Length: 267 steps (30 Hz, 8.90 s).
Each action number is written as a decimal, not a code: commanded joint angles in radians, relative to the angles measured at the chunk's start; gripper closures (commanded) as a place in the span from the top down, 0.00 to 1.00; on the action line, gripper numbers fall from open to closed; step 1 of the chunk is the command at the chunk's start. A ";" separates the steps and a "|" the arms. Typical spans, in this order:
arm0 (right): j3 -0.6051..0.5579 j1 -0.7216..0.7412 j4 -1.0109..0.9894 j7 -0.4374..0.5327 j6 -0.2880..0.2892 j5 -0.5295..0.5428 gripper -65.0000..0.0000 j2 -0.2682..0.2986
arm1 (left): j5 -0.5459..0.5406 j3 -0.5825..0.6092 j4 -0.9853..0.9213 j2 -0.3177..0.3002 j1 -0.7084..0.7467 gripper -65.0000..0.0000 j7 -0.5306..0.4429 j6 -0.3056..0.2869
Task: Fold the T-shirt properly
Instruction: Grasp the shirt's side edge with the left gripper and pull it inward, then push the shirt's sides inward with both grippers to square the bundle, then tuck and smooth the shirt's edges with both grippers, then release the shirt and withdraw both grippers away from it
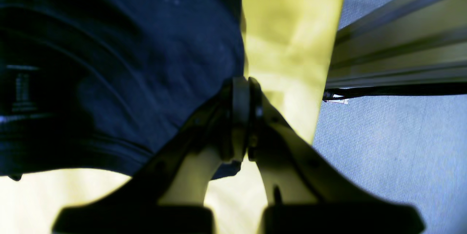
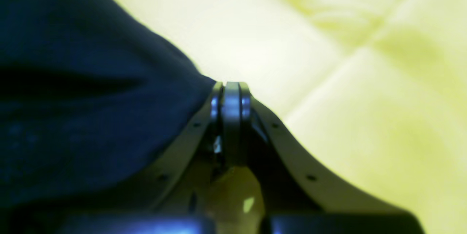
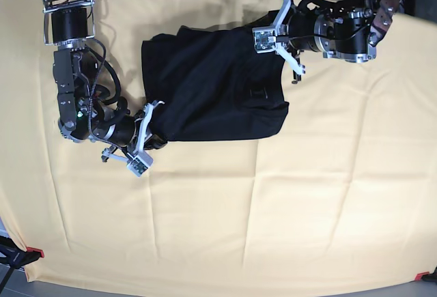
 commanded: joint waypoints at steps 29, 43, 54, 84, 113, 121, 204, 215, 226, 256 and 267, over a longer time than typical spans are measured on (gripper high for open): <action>-0.062 -0.180 0.145 -0.129 -0.023 0.117 0.00 0.087 | 0.318 -0.007 -0.235 0.011 -0.139 0.00 -0.328 0.145; 0.057 -0.511 0.404 -0.142 -0.073 0.128 0.00 0.086 | 0.385 -0.006 -0.613 0.094 -0.329 0.00 -0.779 0.045; 0.057 -0.688 0.540 -0.098 -0.158 0.120 0.00 0.067 | 0.388 -0.006 -0.890 0.225 -0.588 0.00 -0.837 0.010; 0.224 -0.530 0.503 -0.085 -0.036 0.175 0.00 0.039 | 0.263 -0.006 -0.286 -0.108 -0.177 0.00 -0.216 0.036; 0.130 -0.660 0.508 -0.090 -0.025 0.227 0.00 0.028 | 0.448 0.144 -0.872 0.208 -0.573 0.00 -0.594 0.006; 0.248 -0.655 0.567 -0.026 -0.184 0.112 0.00 0.028 | 0.237 0.143 -0.743 0.124 -0.693 0.00 -0.241 0.093; 0.121 -0.602 0.612 0.002 0.002 0.150 0.00 -0.030 | 0.207 0.138 -0.657 0.055 -0.560 0.00 -0.399 0.099; 0.120 -0.289 0.409 0.000 -0.006 0.183 0.00 -0.029 | -0.207 0.138 -0.435 0.039 -0.475 0.00 -0.146 -0.007; -0.016 -0.047 0.078 -0.002 0.005 0.208 0.00 -0.030 | -0.087 0.138 -0.368 0.039 -0.259 0.00 -0.188 -0.007; 0.012 0.038 0.198 -0.005 -0.388 -0.079 0.00 -0.027 | 0.019 -0.064 -0.219 0.038 -0.139 0.00 -0.255 -0.007; 0.313 -0.124 0.282 -0.367 0.005 0.796 0.00 0.004 | -0.218 -0.406 -0.181 0.036 -0.020 0.00 -0.252 0.090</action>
